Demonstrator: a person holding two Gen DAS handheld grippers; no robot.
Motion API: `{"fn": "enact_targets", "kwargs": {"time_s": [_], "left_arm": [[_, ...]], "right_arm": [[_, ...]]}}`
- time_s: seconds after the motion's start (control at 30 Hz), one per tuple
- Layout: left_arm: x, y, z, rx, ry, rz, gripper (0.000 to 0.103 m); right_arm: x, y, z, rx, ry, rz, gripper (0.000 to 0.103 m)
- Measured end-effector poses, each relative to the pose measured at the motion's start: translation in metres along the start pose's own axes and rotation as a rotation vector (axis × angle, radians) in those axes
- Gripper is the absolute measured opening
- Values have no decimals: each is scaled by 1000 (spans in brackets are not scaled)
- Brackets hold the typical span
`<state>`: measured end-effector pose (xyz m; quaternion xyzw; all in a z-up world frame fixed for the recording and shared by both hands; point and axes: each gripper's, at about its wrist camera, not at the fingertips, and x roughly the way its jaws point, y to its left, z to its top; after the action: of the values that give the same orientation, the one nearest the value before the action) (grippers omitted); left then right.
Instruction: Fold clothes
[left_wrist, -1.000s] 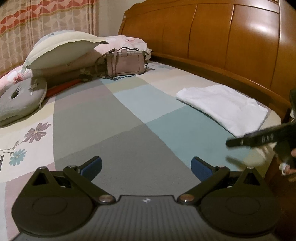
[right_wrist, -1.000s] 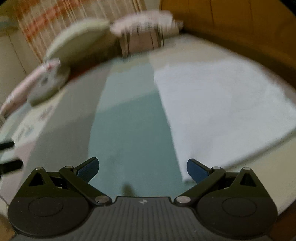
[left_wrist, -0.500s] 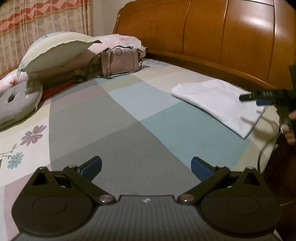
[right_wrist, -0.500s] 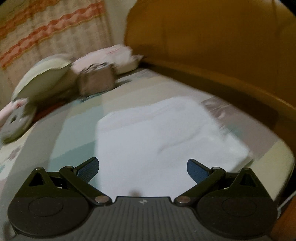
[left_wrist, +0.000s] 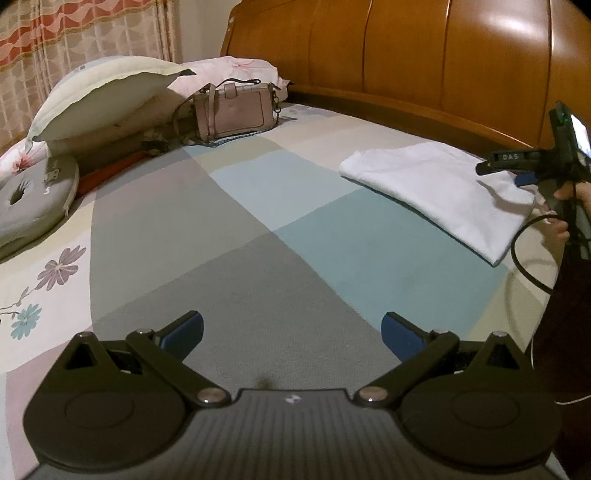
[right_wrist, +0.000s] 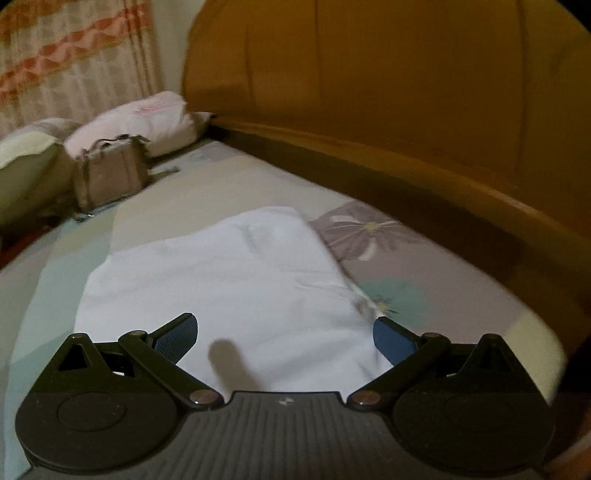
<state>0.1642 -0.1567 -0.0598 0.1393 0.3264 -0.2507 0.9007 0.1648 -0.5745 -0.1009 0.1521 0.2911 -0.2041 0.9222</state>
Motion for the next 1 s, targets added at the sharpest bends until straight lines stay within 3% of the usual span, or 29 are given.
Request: {"fn": "enact_targets", "kwargs": {"time_s": [0.1, 0.2, 0.33, 0.4, 0.5, 1.0], "left_arm": [[-1, -4, 0, 1, -2, -9, 102], [-5, -8, 1, 17, -8, -24, 102], [-14, -9, 3, 10, -23, -32, 102], [-17, -6, 5, -9, -25, -37, 102], [-23, -3, 7, -36, -28, -46, 102], [-50, -29, 17, -26, -75, -112, 102]], "right_arm": [[-24, 14, -10, -41, -6, 93, 103], [-31, 26, -22, -70, 53, 194, 103], [-21, 33, -35, -93, 190, 144, 103], [-27, 36, -36, -110, 225, 86, 103], [-48, 42, -35, -78, 261, 78, 103], [-165, 90, -70, -144, 270, 72, 103]]}}
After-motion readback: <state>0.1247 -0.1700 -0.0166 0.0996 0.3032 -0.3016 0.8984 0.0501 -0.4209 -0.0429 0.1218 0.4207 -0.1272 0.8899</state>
